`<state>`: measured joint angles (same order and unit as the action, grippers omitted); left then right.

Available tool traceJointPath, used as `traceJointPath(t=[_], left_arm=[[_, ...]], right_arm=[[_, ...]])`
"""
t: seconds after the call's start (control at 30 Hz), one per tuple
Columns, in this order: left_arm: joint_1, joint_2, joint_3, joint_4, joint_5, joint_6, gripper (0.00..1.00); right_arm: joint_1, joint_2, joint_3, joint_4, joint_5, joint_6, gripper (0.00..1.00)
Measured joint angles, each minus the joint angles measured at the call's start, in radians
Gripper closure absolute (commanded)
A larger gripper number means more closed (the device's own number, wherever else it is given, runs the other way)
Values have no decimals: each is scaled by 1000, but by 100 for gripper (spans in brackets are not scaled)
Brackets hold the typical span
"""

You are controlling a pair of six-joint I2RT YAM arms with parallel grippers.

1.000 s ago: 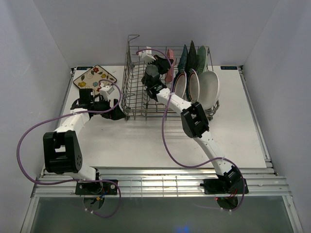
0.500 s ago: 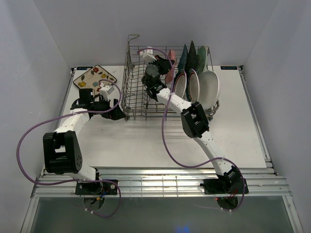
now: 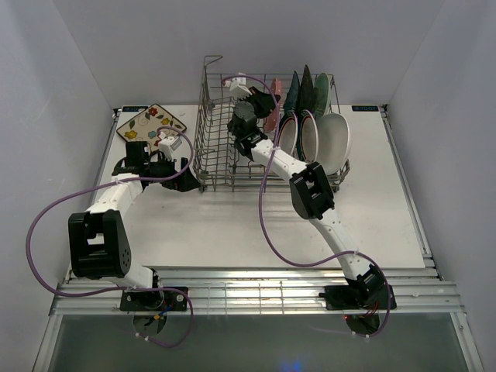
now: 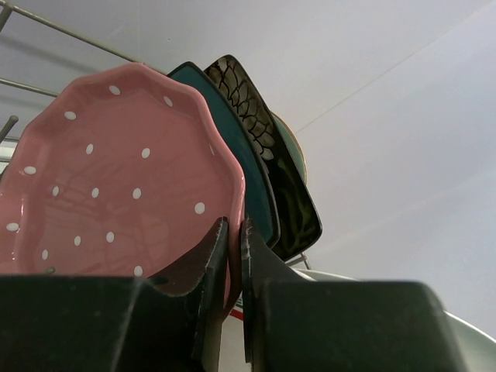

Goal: Load the plates into the dish rack
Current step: Insert the plate into the dish rack.

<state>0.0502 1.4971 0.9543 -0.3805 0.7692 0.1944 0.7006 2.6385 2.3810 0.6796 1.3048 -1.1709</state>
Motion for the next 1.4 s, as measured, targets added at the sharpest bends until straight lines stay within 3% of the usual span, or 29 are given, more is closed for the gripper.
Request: traceJointPath(t=[0.37,0.77,0.83,0.9,1.0,1.4], left_arm=[[0,-2,0,0,0,4,2],[0,-3,-2,0,0,10,2],[0,-3,-5,0,0,11,2],[0,-3,-7,-1,-1,11,2],[0,-3,-8,0,-1,11,2],[0,-3,-8,-1,-19,14,2]], right_arm=[[-15,3,12,-24,-48,28,92],[-21,13,12,-26,-111,74,83],[-23,13,12,-24,-124,88,75],[-26,13,11,-19,-143,108,56],[-27,16,2,-21,-167,141,41],[-12,-15,-48,-72,-198,213,37]])
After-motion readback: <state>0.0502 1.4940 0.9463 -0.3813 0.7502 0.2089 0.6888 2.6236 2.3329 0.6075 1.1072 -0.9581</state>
